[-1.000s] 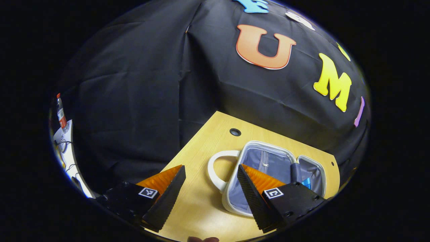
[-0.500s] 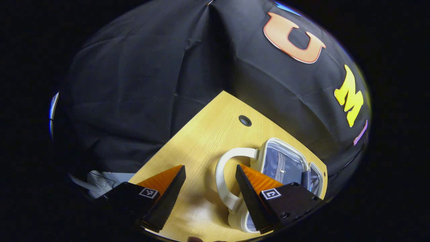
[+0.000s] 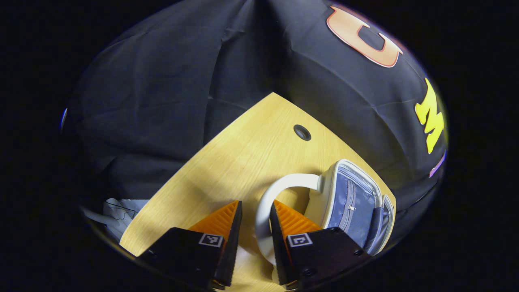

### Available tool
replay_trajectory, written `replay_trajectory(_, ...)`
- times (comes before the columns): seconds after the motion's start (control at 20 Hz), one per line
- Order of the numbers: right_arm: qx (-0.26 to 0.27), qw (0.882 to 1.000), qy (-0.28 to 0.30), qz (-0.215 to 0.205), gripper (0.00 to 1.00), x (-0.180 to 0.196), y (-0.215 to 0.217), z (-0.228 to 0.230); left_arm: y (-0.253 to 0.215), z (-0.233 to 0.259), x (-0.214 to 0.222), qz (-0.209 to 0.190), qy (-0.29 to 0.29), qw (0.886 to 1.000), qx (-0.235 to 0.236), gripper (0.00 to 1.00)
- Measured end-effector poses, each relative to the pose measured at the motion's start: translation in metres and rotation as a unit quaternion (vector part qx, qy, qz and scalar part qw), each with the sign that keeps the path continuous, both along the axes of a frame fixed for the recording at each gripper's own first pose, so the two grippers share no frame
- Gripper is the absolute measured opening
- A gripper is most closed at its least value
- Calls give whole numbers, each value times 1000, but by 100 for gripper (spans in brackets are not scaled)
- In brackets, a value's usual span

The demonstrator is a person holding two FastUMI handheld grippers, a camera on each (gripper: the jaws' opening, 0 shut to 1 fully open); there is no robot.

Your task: First open the suitcase, pack the skin care products into it, and then close the suitcase.

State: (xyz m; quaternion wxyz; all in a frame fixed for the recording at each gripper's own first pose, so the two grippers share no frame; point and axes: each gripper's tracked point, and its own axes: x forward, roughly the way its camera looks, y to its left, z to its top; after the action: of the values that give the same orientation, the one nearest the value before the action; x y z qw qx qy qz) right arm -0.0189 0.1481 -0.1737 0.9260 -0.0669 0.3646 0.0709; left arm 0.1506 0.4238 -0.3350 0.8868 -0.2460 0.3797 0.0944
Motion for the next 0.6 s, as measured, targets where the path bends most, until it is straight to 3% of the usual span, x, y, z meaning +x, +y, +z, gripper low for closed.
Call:
replay_trajectory(0.15, 8, 1000, 2, -5, 81, -5, -4, 0, 0, 11, 5, -6, -15, 1000, 20, 22)
replay_trajectory(0.35, 26, 999, -6, -22, 81, -10, -18, 3, -7, 49, 9, -16, -60, 997, 34, 14)
replay_trajectory(0.6, 46, 998, -29, -30, 81, -14, -35, 13, -26, 131, 16, -38, -125, 987, 91, 10)
